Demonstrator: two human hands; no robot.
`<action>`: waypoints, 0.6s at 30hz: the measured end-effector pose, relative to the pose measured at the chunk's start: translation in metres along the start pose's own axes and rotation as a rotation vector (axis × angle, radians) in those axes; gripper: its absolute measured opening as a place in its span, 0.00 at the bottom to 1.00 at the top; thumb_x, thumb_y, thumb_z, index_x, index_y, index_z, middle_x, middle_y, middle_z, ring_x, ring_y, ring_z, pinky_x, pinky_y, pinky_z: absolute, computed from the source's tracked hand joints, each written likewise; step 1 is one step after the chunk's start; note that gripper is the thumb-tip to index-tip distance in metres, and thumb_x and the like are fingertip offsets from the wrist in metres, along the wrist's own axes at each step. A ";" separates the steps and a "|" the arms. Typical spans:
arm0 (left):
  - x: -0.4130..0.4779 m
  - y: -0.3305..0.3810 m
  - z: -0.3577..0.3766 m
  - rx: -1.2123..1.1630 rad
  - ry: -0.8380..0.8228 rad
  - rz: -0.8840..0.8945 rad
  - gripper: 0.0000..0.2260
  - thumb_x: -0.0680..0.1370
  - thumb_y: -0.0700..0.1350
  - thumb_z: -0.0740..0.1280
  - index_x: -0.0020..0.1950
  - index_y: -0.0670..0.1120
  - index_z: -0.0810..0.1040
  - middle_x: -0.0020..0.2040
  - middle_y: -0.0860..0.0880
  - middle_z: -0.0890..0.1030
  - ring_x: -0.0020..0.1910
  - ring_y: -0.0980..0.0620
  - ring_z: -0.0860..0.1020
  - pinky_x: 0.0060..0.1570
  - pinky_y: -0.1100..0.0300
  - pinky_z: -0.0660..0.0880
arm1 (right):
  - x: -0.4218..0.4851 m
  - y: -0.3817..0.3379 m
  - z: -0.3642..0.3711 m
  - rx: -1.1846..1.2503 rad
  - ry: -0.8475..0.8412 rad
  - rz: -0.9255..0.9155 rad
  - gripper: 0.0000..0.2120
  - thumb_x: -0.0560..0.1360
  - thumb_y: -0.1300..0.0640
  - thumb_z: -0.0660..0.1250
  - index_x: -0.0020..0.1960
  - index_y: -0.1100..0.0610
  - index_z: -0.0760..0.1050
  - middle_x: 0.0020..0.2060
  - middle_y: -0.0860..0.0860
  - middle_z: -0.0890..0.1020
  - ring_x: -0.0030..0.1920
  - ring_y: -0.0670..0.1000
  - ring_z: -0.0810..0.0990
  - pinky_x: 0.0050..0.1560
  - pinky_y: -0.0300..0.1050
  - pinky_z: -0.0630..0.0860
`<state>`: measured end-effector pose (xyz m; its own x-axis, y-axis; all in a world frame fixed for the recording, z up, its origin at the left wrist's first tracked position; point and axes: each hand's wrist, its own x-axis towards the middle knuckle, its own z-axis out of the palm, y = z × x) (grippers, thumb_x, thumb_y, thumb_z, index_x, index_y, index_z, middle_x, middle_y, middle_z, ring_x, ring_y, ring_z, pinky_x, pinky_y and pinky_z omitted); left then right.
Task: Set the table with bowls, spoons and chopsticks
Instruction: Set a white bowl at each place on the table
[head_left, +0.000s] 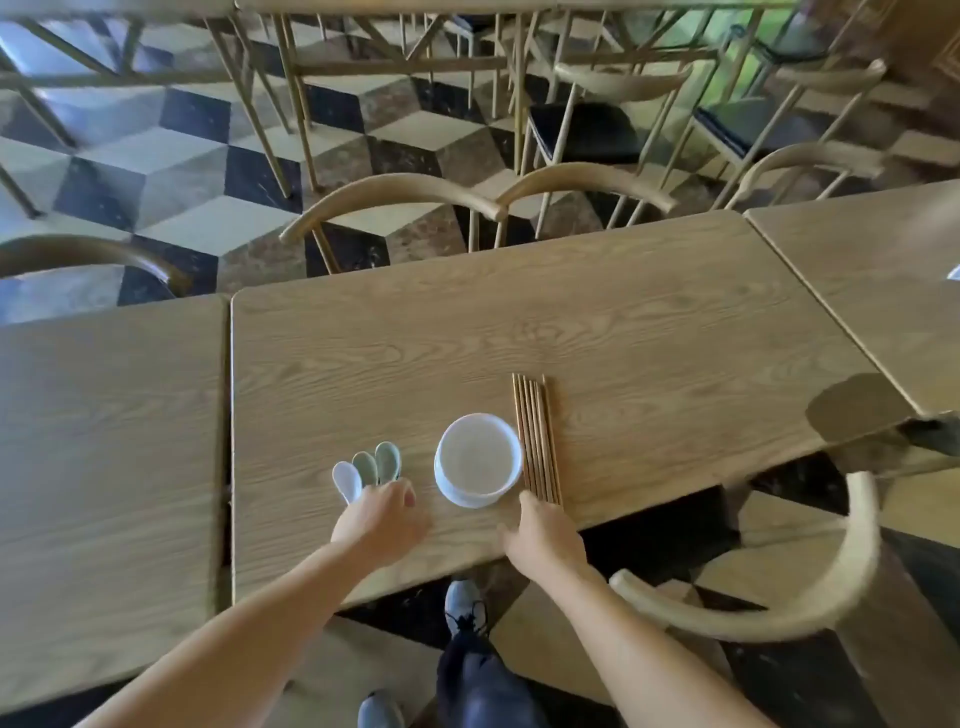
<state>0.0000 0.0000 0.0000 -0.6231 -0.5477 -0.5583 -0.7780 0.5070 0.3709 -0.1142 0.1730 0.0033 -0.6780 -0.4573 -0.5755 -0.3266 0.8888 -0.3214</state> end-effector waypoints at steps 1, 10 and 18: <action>0.010 0.003 0.003 -0.144 -0.040 -0.052 0.06 0.74 0.49 0.63 0.46 0.47 0.75 0.42 0.46 0.81 0.34 0.46 0.79 0.31 0.55 0.77 | 0.011 0.006 -0.003 0.127 -0.052 0.024 0.18 0.76 0.51 0.65 0.63 0.55 0.70 0.58 0.54 0.78 0.54 0.56 0.79 0.46 0.49 0.78; 0.052 0.035 0.002 -1.124 -0.253 -0.354 0.19 0.69 0.51 0.69 0.58 0.48 0.77 0.58 0.43 0.78 0.53 0.37 0.81 0.44 0.40 0.82 | 0.071 0.033 -0.034 1.134 -0.583 0.158 0.49 0.66 0.69 0.77 0.77 0.50 0.54 0.50 0.60 0.83 0.47 0.58 0.82 0.48 0.56 0.80; 0.065 0.039 0.015 -1.093 -0.275 -0.369 0.24 0.65 0.53 0.72 0.60 0.53 0.76 0.59 0.41 0.79 0.53 0.39 0.82 0.47 0.42 0.82 | 0.099 0.019 -0.029 1.155 -0.616 0.201 0.36 0.62 0.54 0.82 0.64 0.47 0.67 0.58 0.64 0.79 0.48 0.60 0.82 0.53 0.59 0.80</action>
<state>-0.0699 -0.0064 -0.0329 -0.4123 -0.3126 -0.8557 -0.6460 -0.5620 0.5166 -0.2064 0.1451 -0.0382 -0.1404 -0.5331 -0.8343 0.6966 0.5457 -0.4659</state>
